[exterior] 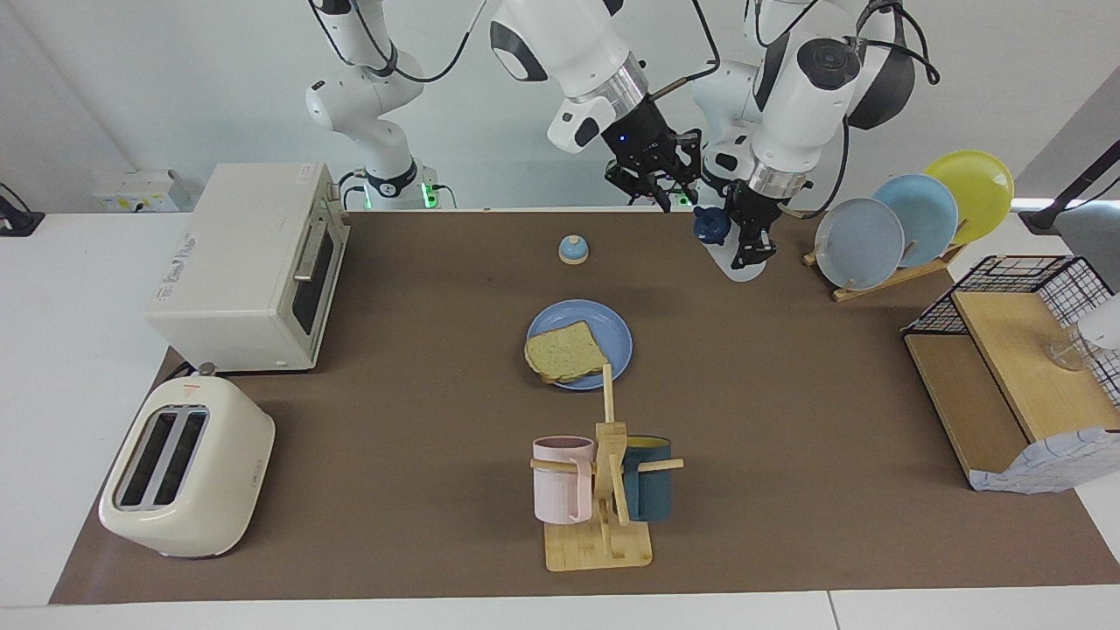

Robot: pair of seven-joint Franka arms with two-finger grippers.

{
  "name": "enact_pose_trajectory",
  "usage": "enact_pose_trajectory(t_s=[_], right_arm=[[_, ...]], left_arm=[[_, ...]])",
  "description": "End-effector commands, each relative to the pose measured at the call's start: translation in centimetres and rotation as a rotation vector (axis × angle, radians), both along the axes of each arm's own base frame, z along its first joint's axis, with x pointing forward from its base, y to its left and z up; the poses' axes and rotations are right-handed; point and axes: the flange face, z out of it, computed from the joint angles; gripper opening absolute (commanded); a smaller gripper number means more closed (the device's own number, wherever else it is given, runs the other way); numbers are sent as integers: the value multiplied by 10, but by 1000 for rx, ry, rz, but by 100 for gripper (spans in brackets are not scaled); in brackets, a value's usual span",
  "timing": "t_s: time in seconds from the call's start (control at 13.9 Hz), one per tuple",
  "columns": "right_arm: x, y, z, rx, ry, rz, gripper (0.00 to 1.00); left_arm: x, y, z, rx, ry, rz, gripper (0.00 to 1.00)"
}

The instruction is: Put bread on plate and add seasoning

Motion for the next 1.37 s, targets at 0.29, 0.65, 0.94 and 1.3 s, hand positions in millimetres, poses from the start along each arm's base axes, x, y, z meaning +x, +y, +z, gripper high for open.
enact_pose_trajectory(t_s=[0.29, 0.65, 0.94, 1.3], right_arm=[[-5, 26, -10, -30, -26, 6, 40], [-6, 27, -9, -29, -24, 4, 30], [-4, 27, -5, -8, -49, -10, 30], [-4, 27, -5, -19, -67, -7, 30]], left_arm=[[-8, 0, 2, -2, -32, 13, 0], [-8, 0, 2, -2, -32, 17, 0], [-8, 0, 2, -3, -33, 19, 0], [-7, 1, 3, -4, -38, 21, 0]])
